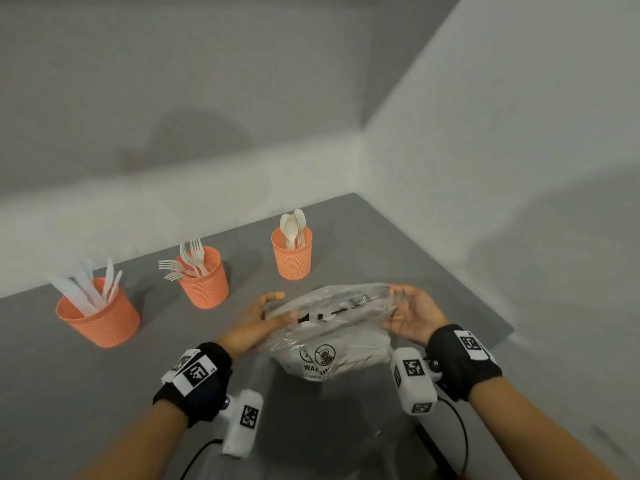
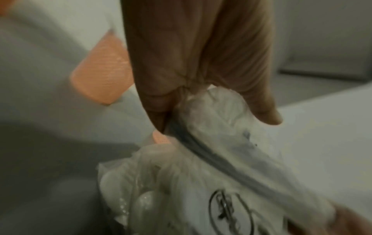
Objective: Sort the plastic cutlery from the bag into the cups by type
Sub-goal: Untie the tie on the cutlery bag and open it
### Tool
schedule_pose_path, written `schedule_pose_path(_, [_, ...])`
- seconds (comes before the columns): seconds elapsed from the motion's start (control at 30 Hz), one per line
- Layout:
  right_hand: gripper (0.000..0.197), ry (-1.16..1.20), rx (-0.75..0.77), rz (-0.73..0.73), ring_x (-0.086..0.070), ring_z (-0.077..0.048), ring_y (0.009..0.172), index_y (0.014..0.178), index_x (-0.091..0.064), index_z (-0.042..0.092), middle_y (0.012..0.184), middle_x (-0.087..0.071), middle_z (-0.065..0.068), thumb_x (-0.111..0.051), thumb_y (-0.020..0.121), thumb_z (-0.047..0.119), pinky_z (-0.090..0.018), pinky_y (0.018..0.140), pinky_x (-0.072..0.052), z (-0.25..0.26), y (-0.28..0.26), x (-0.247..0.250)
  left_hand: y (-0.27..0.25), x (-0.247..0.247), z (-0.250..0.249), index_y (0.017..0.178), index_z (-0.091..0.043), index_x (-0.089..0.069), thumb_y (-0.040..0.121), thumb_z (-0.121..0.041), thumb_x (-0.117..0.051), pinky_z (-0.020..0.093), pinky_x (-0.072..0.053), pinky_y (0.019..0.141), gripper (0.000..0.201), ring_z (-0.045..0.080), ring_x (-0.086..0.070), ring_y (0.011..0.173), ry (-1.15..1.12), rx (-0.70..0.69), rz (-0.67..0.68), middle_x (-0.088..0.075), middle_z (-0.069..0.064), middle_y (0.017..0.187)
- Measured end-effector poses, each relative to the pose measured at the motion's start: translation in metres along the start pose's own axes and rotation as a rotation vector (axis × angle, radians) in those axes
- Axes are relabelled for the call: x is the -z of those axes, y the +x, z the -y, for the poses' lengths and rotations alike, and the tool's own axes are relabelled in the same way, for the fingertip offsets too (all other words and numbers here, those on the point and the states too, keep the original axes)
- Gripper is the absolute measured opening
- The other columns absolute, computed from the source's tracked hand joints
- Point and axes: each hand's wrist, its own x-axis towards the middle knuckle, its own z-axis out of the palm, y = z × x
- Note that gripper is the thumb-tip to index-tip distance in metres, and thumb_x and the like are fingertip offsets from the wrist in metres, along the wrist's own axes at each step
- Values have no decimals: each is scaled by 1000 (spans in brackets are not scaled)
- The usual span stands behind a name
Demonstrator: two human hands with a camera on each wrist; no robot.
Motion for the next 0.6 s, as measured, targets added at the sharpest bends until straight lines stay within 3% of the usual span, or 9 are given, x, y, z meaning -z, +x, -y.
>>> schedule_pose_path(0.03, [29, 42, 9, -7, -66, -21, 48, 70, -62, 6, 61, -69, -11, -43, 89, 17, -31, 51, -58, -1, 3, -1, 2, -1, 2, 109, -19, -54, 49, -64, -72, 13, -44, 69, 77, 1, -58, 83, 83, -101, 4, -59, -13, 92])
schedule_pose_path(0.1, [26, 91, 16, -49, -63, -19, 43, 70, -56, 8, 55, -66, -9, -42, 90, 18, -27, 48, -55, -2, 8, -3, 6, -4, 3, 78, -14, -61, 72, -42, -73, 9, -39, 56, 31, -4, -56, 58, 209, -215, -7, -63, -16, 64])
schedule_pose_path(0.17, [13, 86, -2, -35, -56, -14, 38, 72, -52, 13, 49, -61, -2, -51, 83, 18, -19, 48, -49, -4, 10, -7, 11, -5, 6, 61, -15, -57, 89, -20, -61, 11, -33, 50, 29, -1, -50, 46, 262, -221, -107, -57, -15, 47])
schedule_pose_path(0.23, [11, 29, -31, 1, -58, -14, 40, 73, -58, 12, 50, -62, -1, -56, 78, 22, -20, 51, -49, -5, 9, -8, 16, -1, 8, 67, -10, -59, 95, -25, -49, 18, -37, 55, 33, 6, -51, 54, 158, -91, -199, -59, -9, 53])
schedule_pose_path(0.3, [27, -84, -68, 46, -65, -20, 51, 75, -68, 7, 59, -66, -7, -57, 80, 32, -25, 52, -55, -5, 9, -4, 25, 4, 13, 93, -5, -63, 96, -37, -43, 29, -47, 72, 38, 20, -59, 75, -78, 128, -169, -67, 7, 81])
schedule_pose_path(0.37, [45, -337, -88, 88, -65, -24, 73, 90, -73, 10, 79, -66, -10, -74, 64, 47, -30, 69, -57, -8, 3, -7, 34, 6, 19, 108, -6, -60, 96, -41, -41, 38, -51, 84, 41, 25, -65, 86, -417, 300, -139, -71, 13, 93])
schedule_pose_path(0.43, [80, -596, -94, 80, -58, -26, 104, 118, -62, 17, 108, -61, -10, -76, 54, 63, -38, 92, -47, -10, -4, -12, 36, 5, 16, 108, -6, -61, 97, -41, -39, 41, -54, 76, 43, 25, -69, 78, -616, 392, -150, -74, 13, 84])
schedule_pose_path(0.5, [83, -851, 2, 46, -48, -23, 120, 129, -47, 20, 119, -50, 0, -67, 63, 67, -36, 98, -38, -12, -10, -21, 36, -1, 6, 101, -6, -63, 96, -41, -41, 39, -55, 69, 41, 25, -68, 67, -626, 450, -174, -73, 12, 74])
schedule_pose_path(0.6, [44, -1251, 327, -36, -56, -14, 89, 100, -52, 20, 96, -56, 5, -69, 75, 52, -27, 80, -44, -11, -10, -28, 30, -9, -7, 82, -10, -58, 96, -31, -47, 42, -48, 85, 28, 23, -58, 69, -216, 238, -434, -60, 5, 74])
